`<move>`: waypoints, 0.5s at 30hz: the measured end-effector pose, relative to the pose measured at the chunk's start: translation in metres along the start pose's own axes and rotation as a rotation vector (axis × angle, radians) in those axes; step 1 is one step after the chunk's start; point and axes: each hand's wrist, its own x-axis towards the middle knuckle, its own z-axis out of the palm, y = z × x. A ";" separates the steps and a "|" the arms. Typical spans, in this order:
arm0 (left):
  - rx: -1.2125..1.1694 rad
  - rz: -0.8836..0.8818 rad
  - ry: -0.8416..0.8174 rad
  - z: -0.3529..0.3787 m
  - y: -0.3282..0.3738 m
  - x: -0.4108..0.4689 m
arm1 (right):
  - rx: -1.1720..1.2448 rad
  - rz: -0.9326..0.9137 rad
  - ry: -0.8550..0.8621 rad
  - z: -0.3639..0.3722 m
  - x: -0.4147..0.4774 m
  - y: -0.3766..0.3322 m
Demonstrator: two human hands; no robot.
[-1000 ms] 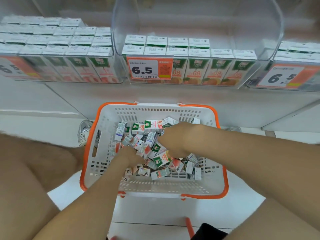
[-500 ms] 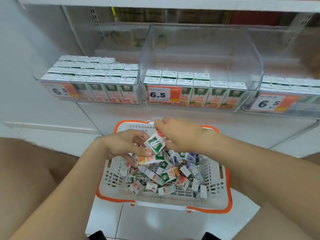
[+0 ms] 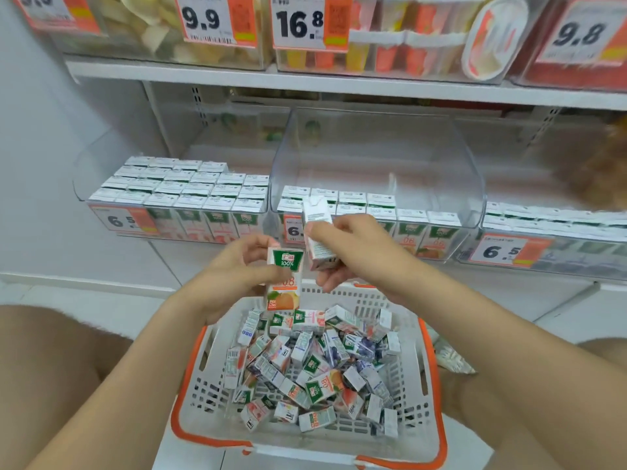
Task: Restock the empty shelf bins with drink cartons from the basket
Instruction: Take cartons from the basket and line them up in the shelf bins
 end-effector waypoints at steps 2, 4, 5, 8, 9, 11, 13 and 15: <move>-0.006 0.115 0.072 0.006 0.014 0.004 | 0.198 -0.010 0.046 -0.007 -0.004 -0.012; 0.001 0.226 0.119 0.016 0.030 0.008 | 0.313 -0.013 0.117 -0.020 -0.008 -0.023; 0.012 0.273 0.126 0.023 0.039 0.010 | 0.348 -0.010 0.165 -0.029 -0.009 -0.028; 0.102 0.387 0.131 0.045 0.067 0.017 | 0.308 -0.032 0.355 -0.060 -0.012 -0.039; 0.134 0.413 0.138 0.054 0.076 0.021 | 0.272 -0.036 0.414 -0.071 -0.012 -0.041; 0.191 0.458 0.156 0.071 0.092 0.031 | 0.120 -0.073 0.519 -0.095 -0.010 -0.041; 0.253 0.495 0.175 0.088 0.104 0.045 | -0.243 -0.162 0.644 -0.121 -0.008 -0.036; 0.319 0.532 0.173 0.105 0.116 0.059 | -0.566 -0.237 0.725 -0.141 -0.009 -0.028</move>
